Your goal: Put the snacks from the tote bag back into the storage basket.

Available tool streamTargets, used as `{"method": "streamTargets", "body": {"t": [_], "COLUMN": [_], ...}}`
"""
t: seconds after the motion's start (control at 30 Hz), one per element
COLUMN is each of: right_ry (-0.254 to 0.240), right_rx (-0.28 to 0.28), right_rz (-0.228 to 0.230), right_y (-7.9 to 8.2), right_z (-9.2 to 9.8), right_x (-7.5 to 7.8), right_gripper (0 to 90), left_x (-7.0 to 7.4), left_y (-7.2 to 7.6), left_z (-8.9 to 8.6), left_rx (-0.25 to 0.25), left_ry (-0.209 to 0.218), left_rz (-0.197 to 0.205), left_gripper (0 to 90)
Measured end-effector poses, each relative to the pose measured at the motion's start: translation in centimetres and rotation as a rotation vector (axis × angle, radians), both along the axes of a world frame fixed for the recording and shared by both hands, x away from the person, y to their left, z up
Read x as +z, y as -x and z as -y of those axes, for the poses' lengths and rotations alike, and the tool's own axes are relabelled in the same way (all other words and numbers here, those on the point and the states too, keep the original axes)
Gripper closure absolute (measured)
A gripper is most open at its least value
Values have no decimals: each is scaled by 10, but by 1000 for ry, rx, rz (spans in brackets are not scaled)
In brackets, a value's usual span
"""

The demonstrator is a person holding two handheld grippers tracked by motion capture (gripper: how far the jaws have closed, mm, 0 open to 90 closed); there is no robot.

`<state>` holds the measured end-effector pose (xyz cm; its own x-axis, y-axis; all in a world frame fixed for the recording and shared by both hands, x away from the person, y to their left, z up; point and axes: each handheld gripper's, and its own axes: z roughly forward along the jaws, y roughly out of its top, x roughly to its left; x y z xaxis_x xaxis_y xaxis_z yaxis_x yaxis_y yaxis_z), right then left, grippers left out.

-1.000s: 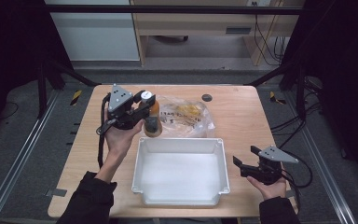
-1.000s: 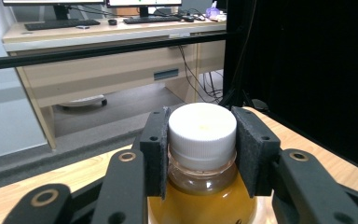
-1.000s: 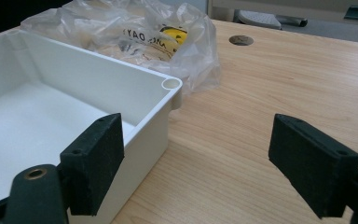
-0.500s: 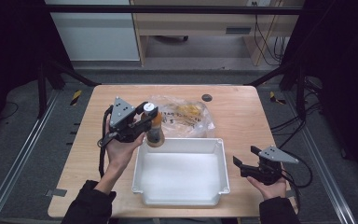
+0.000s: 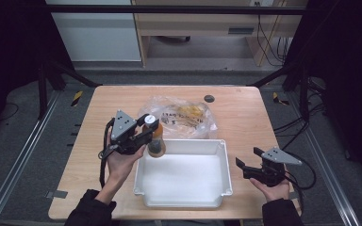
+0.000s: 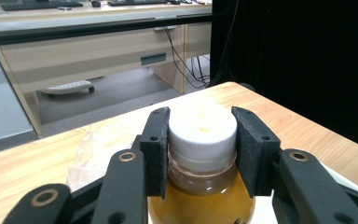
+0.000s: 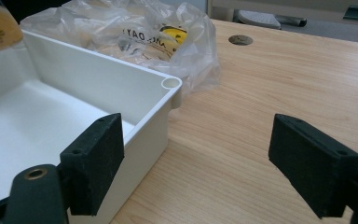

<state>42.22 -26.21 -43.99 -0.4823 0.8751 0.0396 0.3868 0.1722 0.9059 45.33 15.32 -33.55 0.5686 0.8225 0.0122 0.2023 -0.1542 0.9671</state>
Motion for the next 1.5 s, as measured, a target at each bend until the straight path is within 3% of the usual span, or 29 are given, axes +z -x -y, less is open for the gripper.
{"method": "streamTargets", "body": {"t": [0.57,0.83,1.37,1.5], "right_ry": [4,8,18,20], "right_rx": [0,2,7,6], "right_rz": [9,9,5,4], "right_y": [1,1,1,1], "right_z": [1,0,-1,-1], "right_x": [0,0,-1,-2], "right_gripper": [181,181,181,181], "left_x": [-33,-47,-63,-63], "left_y": [4,4,7,9], "left_z": [4,12,14,15], "left_rx": [-4,-21,-31,-35], "left_ry": [-33,-69,-86,-89], "left_rz": [-61,-87,-122,-113], "left_gripper": [592,592,591,591]}}
